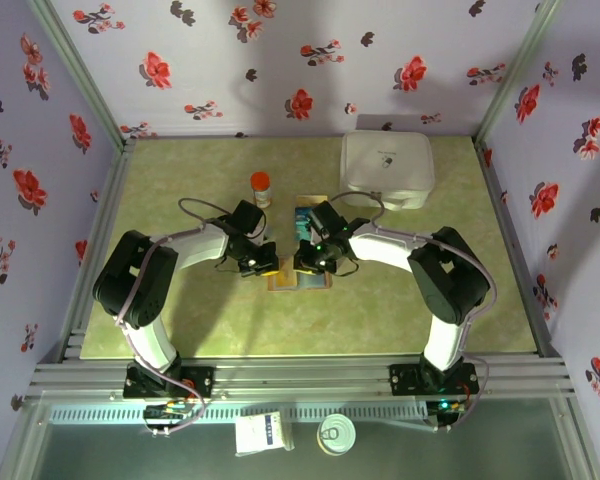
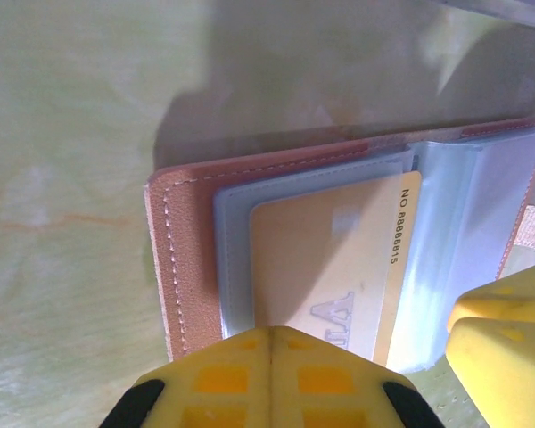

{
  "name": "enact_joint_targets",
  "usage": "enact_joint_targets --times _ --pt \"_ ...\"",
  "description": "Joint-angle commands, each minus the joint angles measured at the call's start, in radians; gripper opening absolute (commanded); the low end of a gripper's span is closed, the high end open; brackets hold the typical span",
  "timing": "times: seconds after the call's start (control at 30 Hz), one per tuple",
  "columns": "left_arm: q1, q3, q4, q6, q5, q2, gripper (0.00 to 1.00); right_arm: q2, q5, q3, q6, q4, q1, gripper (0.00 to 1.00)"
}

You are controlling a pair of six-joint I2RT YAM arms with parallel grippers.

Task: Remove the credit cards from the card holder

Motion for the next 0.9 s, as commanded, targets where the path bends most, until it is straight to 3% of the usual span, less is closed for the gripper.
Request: enact_joint_targets --times 0.0,0.43,0.53,0.63,0.87 --pt "0.0 0.016 -0.028 0.017 -0.024 0.011 0.03 0.017 -0.05 0.007 0.029 0.05 -0.004 0.2" --pt "0.0 0.005 -0.035 0.026 -0.046 0.018 0.03 0.073 -0.081 0.006 0.036 0.097 -0.004 0.22" --pt "0.0 0.007 -0.035 0.027 -0.045 0.016 0.03 0.079 -0.095 -0.003 0.044 0.121 -0.005 0.15" --pt "0.0 0.009 -0.037 0.027 -0.044 0.019 0.03 0.091 -0.103 -0.006 0.053 0.138 -0.005 0.16" --pt "0.003 0.014 -0.049 0.033 -0.047 0.009 0.06 0.091 -0.015 0.015 0.016 0.014 -0.004 0.2"
